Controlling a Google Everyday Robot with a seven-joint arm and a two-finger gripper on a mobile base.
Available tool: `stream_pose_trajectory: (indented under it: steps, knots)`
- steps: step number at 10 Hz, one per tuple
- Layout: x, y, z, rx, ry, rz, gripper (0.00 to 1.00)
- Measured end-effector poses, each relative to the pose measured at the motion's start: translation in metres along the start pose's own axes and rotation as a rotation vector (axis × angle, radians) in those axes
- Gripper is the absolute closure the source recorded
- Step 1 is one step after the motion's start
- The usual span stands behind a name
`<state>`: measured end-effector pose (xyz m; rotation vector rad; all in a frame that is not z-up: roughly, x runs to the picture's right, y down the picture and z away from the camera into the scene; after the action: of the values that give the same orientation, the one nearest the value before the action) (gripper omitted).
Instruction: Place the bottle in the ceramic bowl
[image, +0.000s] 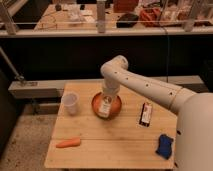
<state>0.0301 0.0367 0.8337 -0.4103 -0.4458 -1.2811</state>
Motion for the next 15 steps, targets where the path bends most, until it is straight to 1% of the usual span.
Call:
stream_pose_trajectory:
  steps: [9,10,11,12,15]
  knots:
    - [0.0038,0.0007,-0.0037,-0.001,-0.015,-0.027,0.72]
    - [0.0041,0.0012,-0.0038,-0.003,-0.017,-0.029,0.73]
    - [0.0048,0.0012,-0.0041,-0.002,-0.018,-0.030,0.77]
    - [0.0049,0.0009,-0.0040,-0.003,-0.020,-0.033,0.78]
    - [0.0060,0.0007,-0.0041,-0.005,-0.025,-0.041,0.78]
